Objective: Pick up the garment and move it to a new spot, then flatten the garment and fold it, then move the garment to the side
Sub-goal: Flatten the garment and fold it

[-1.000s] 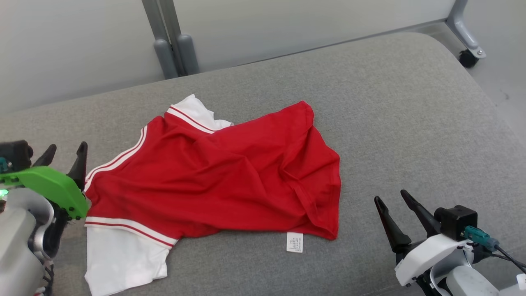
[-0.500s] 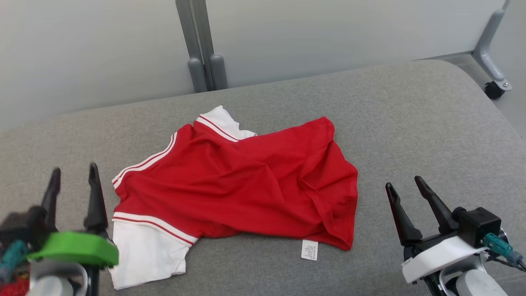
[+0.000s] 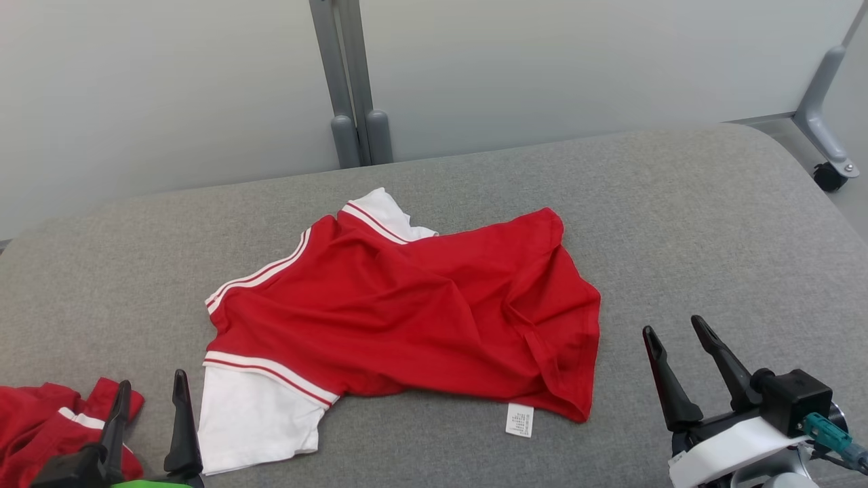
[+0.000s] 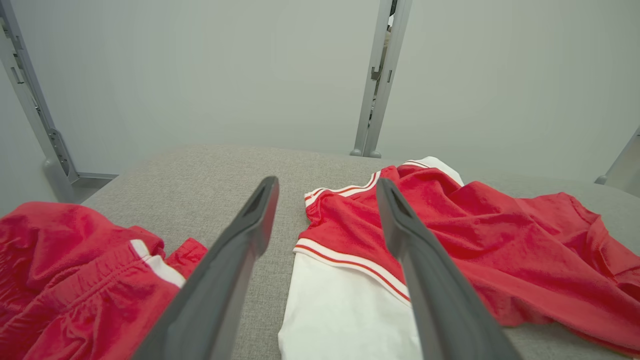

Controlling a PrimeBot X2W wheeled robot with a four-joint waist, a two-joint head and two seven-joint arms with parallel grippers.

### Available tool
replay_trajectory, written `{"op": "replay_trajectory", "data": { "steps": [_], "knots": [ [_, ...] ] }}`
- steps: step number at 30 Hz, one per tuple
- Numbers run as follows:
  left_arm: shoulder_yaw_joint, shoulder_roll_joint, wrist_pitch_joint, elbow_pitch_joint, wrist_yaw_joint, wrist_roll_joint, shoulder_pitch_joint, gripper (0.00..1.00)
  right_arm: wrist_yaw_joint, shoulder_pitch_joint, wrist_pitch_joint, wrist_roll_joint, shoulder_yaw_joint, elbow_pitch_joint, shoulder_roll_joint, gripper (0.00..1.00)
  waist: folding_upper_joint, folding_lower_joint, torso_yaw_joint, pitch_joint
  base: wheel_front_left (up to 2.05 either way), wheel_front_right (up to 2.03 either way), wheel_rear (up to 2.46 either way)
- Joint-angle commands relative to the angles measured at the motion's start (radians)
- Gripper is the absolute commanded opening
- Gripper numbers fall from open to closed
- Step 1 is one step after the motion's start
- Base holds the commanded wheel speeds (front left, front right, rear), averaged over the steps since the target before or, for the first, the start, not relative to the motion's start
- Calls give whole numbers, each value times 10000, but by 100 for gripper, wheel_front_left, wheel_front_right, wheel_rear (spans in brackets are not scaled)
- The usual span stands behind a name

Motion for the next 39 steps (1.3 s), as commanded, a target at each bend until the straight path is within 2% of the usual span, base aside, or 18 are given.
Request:
{"op": "replay_trajectory", "data": {
  "steps": [1, 6, 17, 21, 25, 29, 33, 39],
  "knots": [
    [174, -135, -1, 81, -168, 218, 117, 100, -14, 116, -25, 85, -18, 7, -50, 100, -1, 0, 12, -5, 0, 0, 0],
    [615, -496, -2, 268, -631, 753, 86, 100, -14, 49, -25, 173, 67, 111, -115, 100, -1, 0, 12, -4, 0, 0, 0],
    [874, -873, 1, 845, -1085, 1171, -26, 100, -14, -82, -25, 273, 355, 464, -305, 100, -1, 0, -25, -5, 0, 0, 0],
    [820, -859, 834, 1452, -1072, 772, -144, 100, -13, -313, 431, 599, 995, 1260, -545, 100, -1, 0, 7, 24, 0, 0, 0],
    [593, -831, 2349, 1900, -866, 531, -364, 100, -14, -701, 1595, 1095, 1773, 2061, -704, 100, -1, 0, 126, 90, 0, 0, 0],
    [302, -644, 3730, 2319, -858, 481, -523, 100, -11, -1107, 2747, 1459, 2078, 2909, -501, 100, -1, 0, 253, 197, 0, 0, 0],
    [176, -601, 4262, 2476, -879, 391, -787, 100, -11, -1464, 3405, 1847, 2281, 3501, -190, 100, -1, 0, 323, 379, 0, 0, 0],
    [-130, -524, 4690, 2948, -1104, 445, -1490, 100, -10, -2019, 3550, 1997, 2431, 4080, -10, 100, -1, 0, 412, 826, 0, 0, 0]
  ]
}}
